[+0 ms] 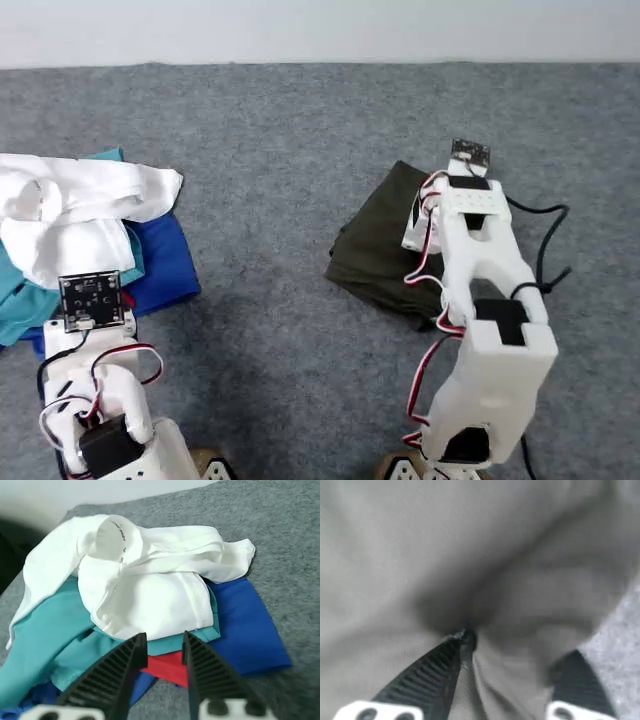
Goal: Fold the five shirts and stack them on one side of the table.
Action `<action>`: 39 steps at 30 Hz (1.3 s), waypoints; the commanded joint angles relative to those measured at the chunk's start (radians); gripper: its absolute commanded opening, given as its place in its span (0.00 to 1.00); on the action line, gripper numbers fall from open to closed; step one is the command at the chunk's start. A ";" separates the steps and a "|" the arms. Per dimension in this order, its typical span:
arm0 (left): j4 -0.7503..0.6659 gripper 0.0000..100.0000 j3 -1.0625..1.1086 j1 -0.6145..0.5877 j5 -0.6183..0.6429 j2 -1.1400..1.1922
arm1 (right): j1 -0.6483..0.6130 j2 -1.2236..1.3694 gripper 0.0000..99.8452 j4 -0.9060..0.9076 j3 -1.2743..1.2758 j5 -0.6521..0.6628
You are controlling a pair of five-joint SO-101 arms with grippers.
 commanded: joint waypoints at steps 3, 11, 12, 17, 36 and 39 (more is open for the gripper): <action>0.005 0.13 -0.041 -0.008 0.018 -0.012 | 0.007 0.073 0.02 0.125 -0.170 -0.003; 0.003 0.13 -0.039 -0.008 0.014 -0.012 | 0.101 0.076 0.01 0.286 -0.308 0.169; 0.003 0.13 -0.039 -0.008 0.014 -0.012 | 0.124 0.076 0.01 0.321 -0.331 0.187; -0.031 0.13 0.024 -0.008 0.011 -0.012 | 0.277 0.077 0.01 0.464 -0.428 0.318; -0.048 0.13 0.081 0.003 -0.141 -0.012 | 0.728 0.157 0.01 0.031 -0.526 1.106; -0.043 0.13 0.081 0.003 -0.141 -0.012 | 0.746 0.157 0.01 -0.022 -0.526 1.148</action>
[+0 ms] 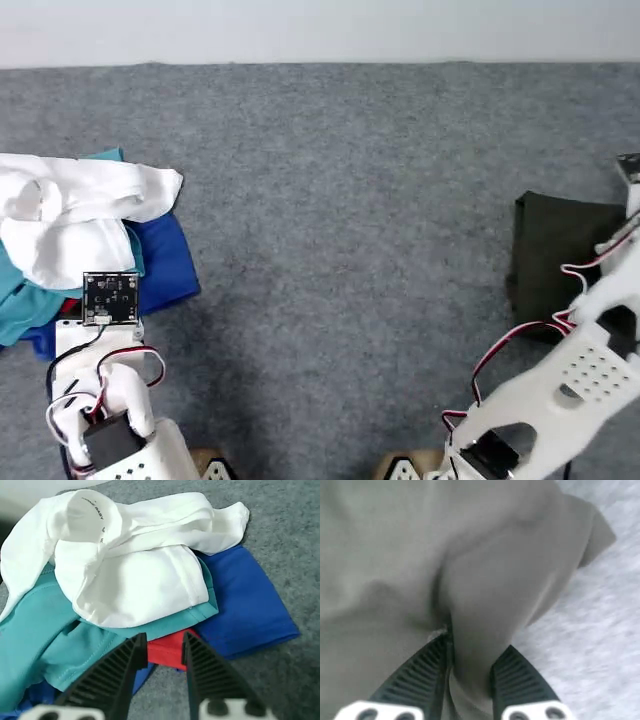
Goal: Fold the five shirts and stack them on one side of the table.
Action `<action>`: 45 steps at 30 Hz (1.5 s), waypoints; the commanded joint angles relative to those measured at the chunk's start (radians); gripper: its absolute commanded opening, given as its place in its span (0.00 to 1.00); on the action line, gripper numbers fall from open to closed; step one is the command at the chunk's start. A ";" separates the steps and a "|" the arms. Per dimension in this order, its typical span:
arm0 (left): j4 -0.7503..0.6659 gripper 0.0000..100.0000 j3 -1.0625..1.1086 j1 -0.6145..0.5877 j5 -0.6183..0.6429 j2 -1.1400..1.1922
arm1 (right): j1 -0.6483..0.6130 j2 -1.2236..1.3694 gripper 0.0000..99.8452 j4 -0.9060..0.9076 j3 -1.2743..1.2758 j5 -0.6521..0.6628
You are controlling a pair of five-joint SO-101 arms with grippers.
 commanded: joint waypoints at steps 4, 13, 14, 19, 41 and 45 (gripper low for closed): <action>-0.020 0.13 -0.013 0.005 -0.014 -0.012 | 0.036 -0.045 0.03 -0.042 -0.057 0.074; 0.044 0.13 -0.111 0.009 -0.014 -0.012 | 0.005 -0.332 0.35 0.239 -0.057 -0.112; 0.060 0.13 -0.127 0.009 -0.014 -0.012 | -0.007 -0.363 0.35 0.277 -0.057 -0.124; 0.120 0.14 -0.176 0.008 -0.017 -0.011 | -0.096 -0.476 0.35 0.496 -0.057 -0.166; 0.118 0.21 -0.842 -0.031 -0.052 0.968 | -0.306 -0.840 0.35 0.633 0.539 -0.626; 0.120 0.29 -0.993 -0.054 -0.057 1.146 | -0.305 -0.911 0.35 0.633 0.651 -0.629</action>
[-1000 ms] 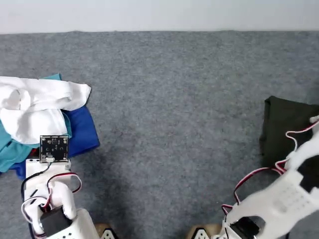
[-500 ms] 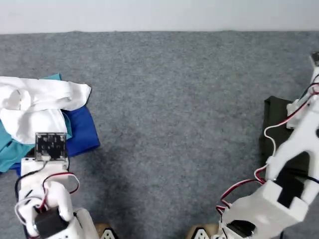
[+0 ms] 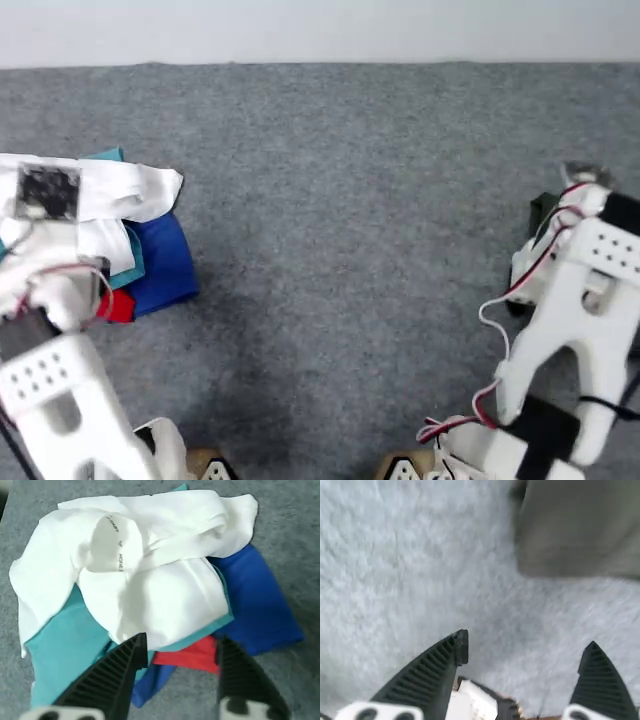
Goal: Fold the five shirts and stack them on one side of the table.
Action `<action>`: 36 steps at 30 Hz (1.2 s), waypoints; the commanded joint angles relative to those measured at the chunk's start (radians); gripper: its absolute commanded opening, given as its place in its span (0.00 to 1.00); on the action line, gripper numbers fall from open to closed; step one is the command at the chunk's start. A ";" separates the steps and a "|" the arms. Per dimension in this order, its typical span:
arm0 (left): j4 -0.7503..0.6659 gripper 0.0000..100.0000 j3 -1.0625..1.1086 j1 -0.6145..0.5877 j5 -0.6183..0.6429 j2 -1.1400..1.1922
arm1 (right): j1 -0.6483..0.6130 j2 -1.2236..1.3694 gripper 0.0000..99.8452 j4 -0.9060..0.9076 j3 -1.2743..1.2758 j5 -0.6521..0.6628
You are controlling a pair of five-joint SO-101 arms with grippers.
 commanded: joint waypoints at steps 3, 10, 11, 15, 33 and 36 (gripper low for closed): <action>0.000 0.30 -0.242 -0.034 -0.014 0.224 | -0.007 -0.120 0.35 0.039 0.083 -0.011; -0.006 0.30 -0.437 -0.129 -0.014 0.483 | -0.005 -0.186 0.35 0.039 0.091 -0.008; -0.005 0.30 -0.456 -0.140 -0.014 0.525 | -0.005 -0.193 0.35 0.041 0.091 -0.008; -0.040 0.30 -0.509 -0.157 -0.014 0.677 | -0.005 -0.217 0.35 0.041 0.091 -0.009; -0.089 0.01 -0.550 0.034 0.018 0.723 | 0.071 -0.274 0.35 0.041 0.091 -0.006; -0.026 0.01 -0.610 0.104 0.057 0.617 | 0.116 -0.306 0.35 0.041 0.091 -0.005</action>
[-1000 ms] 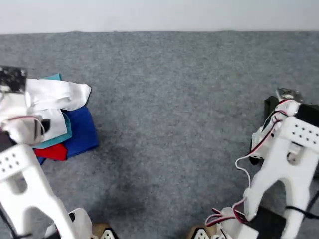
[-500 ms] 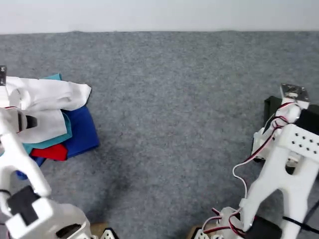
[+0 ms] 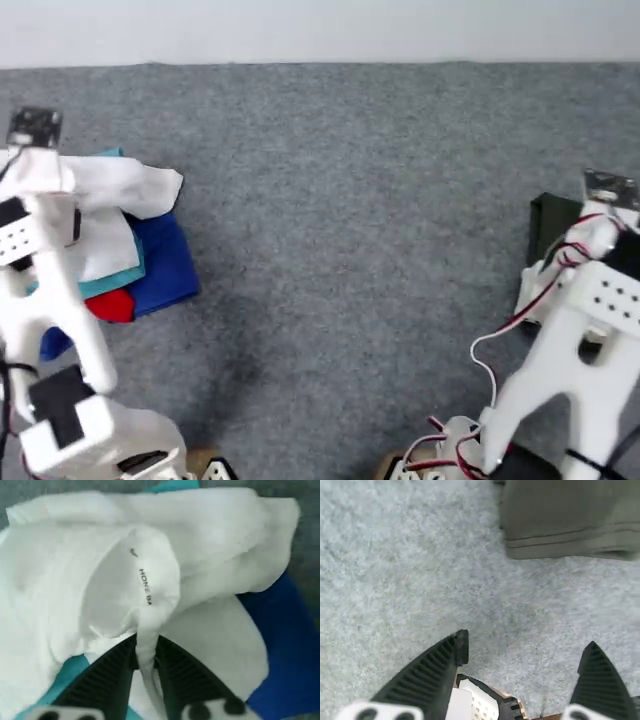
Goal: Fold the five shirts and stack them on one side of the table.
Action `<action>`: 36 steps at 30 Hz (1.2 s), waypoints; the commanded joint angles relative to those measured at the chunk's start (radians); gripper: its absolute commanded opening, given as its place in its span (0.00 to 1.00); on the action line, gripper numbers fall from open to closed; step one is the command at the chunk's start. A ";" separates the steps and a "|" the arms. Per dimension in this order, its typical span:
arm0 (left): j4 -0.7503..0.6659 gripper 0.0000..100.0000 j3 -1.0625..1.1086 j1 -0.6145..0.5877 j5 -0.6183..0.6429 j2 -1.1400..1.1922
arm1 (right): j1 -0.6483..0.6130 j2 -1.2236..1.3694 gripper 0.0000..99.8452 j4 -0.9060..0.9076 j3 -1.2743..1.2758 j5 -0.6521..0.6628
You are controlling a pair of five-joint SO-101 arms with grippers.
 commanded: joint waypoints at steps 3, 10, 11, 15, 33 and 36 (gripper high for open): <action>0.038 0.01 -0.128 0.149 0.061 -0.232 | 0.079 -0.082 0.35 0.041 -0.005 0.032; -0.086 0.01 -0.147 0.414 0.097 -0.376 | 0.147 -0.102 0.35 0.041 -0.005 0.092; -0.106 0.01 -0.147 0.460 0.095 -0.387 | 0.156 -0.102 0.35 0.041 -0.005 0.092; -0.222 0.01 -0.147 0.657 0.089 -0.408 | 0.189 -0.102 0.35 0.041 -0.005 0.094; -0.012 0.01 0.028 0.898 0.089 -0.411 | 0.193 -0.102 0.35 0.041 -0.005 0.095; 0.028 0.01 0.171 0.786 0.057 -0.405 | 0.193 -0.102 0.35 0.041 -0.005 0.095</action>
